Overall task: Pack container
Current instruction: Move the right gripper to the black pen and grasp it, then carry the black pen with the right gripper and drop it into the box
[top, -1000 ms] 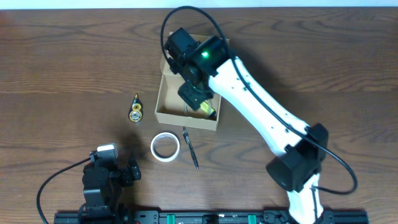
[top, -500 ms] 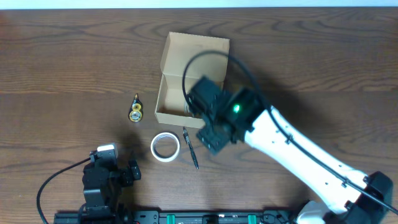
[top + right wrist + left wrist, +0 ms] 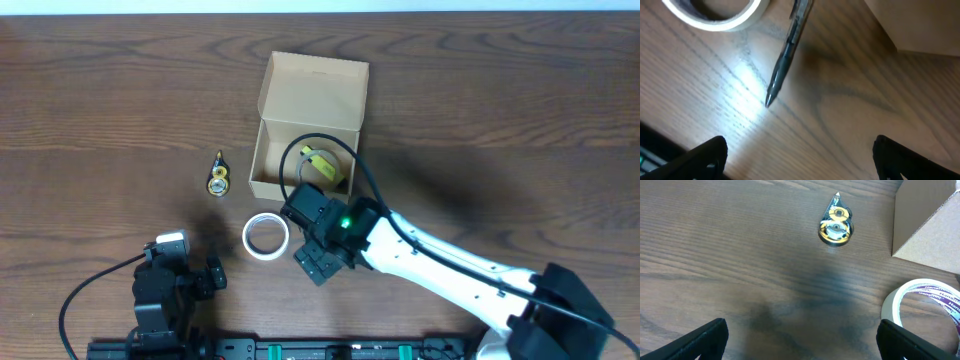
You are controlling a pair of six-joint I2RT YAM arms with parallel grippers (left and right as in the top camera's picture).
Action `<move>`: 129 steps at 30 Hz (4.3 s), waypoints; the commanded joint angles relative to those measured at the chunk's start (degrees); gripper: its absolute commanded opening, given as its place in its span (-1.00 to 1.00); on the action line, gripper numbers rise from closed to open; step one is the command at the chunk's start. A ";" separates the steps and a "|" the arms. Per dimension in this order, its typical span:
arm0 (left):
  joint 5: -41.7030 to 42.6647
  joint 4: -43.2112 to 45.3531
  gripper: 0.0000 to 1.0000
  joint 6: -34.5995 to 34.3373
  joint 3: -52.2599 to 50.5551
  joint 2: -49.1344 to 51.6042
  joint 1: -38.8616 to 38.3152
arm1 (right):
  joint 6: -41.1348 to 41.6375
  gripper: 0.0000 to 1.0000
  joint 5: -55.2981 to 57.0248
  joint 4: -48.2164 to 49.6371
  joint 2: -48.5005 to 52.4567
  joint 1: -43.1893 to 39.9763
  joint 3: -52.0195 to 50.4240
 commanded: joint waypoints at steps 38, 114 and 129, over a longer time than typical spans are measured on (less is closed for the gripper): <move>-0.24 -0.39 0.91 0.63 -0.96 -0.24 -0.22 | 0.37 0.24 -0.22 12.85 15.08 0.55 -0.48; -0.24 -0.42 0.91 0.63 -0.96 -0.24 -0.22 | -16.41 -0.98 7.91 -13.68 20.35 -13.25 40.94; -0.24 -0.42 0.91 0.63 -0.96 -0.24 -0.22 | -17.55 -0.97 5.97 -13.42 25.33 -13.51 40.81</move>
